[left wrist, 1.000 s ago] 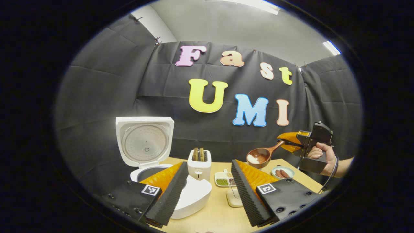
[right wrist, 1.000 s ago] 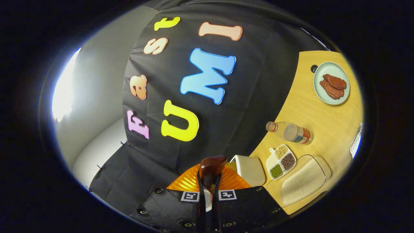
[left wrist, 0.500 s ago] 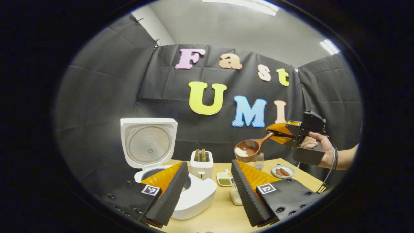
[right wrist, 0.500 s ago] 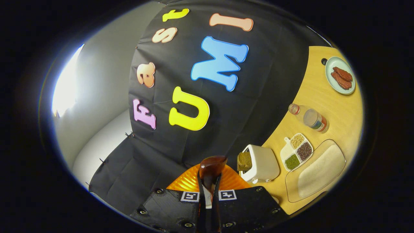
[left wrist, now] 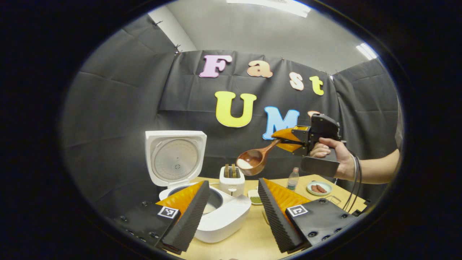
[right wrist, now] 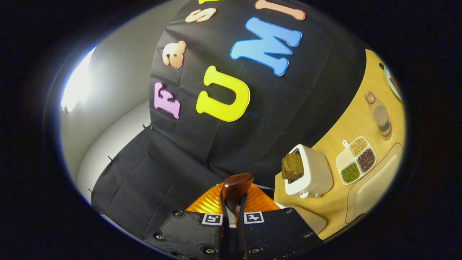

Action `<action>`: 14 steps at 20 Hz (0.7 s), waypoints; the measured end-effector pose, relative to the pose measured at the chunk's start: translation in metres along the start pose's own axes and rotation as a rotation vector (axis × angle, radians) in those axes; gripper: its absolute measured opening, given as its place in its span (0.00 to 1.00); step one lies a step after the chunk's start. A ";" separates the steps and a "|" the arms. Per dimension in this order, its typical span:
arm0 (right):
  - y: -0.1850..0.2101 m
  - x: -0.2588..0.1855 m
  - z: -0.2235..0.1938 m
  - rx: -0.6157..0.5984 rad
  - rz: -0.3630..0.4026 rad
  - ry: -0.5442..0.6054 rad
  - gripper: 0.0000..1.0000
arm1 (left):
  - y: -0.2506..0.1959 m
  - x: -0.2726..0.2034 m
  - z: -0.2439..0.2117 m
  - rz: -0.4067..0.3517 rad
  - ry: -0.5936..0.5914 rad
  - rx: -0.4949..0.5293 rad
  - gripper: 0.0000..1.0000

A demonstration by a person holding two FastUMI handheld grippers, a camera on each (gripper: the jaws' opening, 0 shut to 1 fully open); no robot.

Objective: Close the left gripper, press the button to open the rice cooker; take a wooden spoon from the chopstick holder with the right hand, scoop a spoonful of rice and pour it into the rice cooker, then put the wooden spoon back into the chopstick holder.

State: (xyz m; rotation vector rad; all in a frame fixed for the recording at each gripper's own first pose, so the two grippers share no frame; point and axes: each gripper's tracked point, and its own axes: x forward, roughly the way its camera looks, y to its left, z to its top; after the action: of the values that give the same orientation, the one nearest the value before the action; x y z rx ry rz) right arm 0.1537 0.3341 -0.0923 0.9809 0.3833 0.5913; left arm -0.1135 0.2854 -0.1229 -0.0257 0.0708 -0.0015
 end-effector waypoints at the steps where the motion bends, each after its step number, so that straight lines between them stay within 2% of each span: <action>1: 0.001 0.009 -0.010 -0.014 0.003 0.018 0.07 | 0.002 -0.001 -0.002 0.002 0.002 -0.012 0.90; 3: 0.002 0.032 -0.027 -0.047 0.000 0.055 0.07 | 0.007 -0.002 -0.005 0.017 0.004 -0.025 0.90; 7: 0.001 0.072 -0.067 -0.158 -0.013 0.136 0.07 | 0.017 -0.007 -0.006 0.041 0.003 -0.031 0.96; 8: 0.000 0.083 -0.077 -0.199 -0.018 0.150 0.07 | 0.023 -0.010 -0.007 0.046 0.005 -0.031 0.93; 14: -0.007 0.130 -0.137 -0.524 -0.033 0.248 0.07 | 0.041 -0.016 -0.011 0.090 0.013 -0.046 0.94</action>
State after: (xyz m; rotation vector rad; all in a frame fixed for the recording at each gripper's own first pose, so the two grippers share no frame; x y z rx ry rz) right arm 0.1817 0.5027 -0.1732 0.3992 0.4342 0.7389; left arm -0.1298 0.3260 -0.1335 -0.0689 0.0849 0.0899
